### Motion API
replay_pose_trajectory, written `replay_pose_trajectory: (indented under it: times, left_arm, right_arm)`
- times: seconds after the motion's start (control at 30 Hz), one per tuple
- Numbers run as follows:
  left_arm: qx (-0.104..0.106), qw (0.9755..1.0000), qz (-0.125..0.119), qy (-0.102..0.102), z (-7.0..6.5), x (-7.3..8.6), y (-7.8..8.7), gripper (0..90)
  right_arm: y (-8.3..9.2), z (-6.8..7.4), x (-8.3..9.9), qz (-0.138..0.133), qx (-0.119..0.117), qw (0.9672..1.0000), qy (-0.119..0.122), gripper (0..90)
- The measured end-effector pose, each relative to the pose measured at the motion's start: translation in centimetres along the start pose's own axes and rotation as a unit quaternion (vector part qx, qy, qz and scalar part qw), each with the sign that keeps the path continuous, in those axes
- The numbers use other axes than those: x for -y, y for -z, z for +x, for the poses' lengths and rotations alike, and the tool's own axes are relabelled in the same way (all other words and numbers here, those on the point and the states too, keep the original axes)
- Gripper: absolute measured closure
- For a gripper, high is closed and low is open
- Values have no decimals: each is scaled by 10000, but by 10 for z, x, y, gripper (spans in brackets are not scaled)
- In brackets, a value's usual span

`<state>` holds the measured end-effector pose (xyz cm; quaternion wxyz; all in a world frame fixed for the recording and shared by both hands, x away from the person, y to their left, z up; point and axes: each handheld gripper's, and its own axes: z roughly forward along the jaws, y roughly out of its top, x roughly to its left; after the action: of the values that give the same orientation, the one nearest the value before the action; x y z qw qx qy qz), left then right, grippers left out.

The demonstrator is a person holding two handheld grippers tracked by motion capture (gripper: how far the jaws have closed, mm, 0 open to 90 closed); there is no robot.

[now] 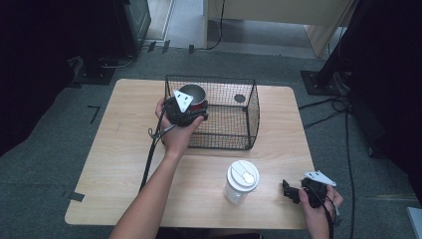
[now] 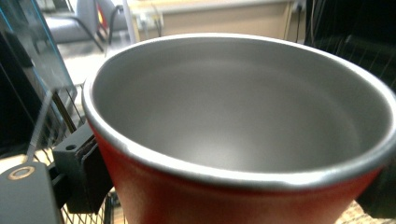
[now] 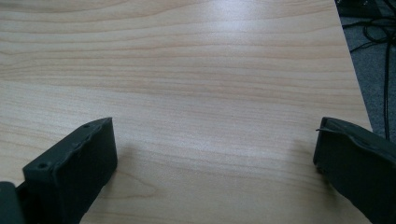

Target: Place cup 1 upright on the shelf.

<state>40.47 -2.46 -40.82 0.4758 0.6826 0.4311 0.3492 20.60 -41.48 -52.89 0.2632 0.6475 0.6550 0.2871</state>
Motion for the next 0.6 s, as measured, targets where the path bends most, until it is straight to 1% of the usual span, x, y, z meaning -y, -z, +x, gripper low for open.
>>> replay_pose_trajectory:
  times: [0.07,0.1,0.2,0.23,0.27,0.3,0.37,0.4,0.43,0.5,0.53,0.57,0.6]
  left_arm:
    - [-11,9998,196,23,1,2,-6,73]
    - [-13,9997,255,70,1,3,-8,73]
    - [-42,9985,516,156,1,4,-15,73]
    - [-42,9985,516,156,1,4,-15,73]
    - [-60,9974,684,238,2,4,-18,73]
    - [-60,9974,684,238,2,4,-18,72]
    - [-79,9961,820,309,2,5,-20,73]
    - [-103,9949,968,261,2,6,-22,73]
    - [-103,9949,968,261,2,6,-22,73]
    - [-101,9925,1217,103,0,5,-27,72]
    - [-101,9925,1217,103,0,5,-27,72]
    - [28,9901,1404,-10,-2,4,-30,72]
    - [28,9901,1404,-10,-2,4,-30,72]
  right_arm:
    - [0,0,0,1,1,10000,1,0]
    - [0,0,0,0,0,10000,-1,0]
    - [0,0,0,1,0,10000,-1,0]
    - [0,0,0,1,0,10000,-1,0]
    - [0,0,0,0,0,10000,-1,0]
    - [0,0,0,1,-1,10000,1,0]
    - [0,0,0,0,0,10000,0,0]
    - [0,0,0,1,1,10000,-1,0]
    - [0,0,0,1,1,10000,-1,0]
    - [0,0,0,2,1,10000,4,0]
    - [0,0,0,2,1,10000,4,0]
    - [0,0,0,0,0,10000,-1,0]
    - [0,0,0,0,0,10000,-1,0]
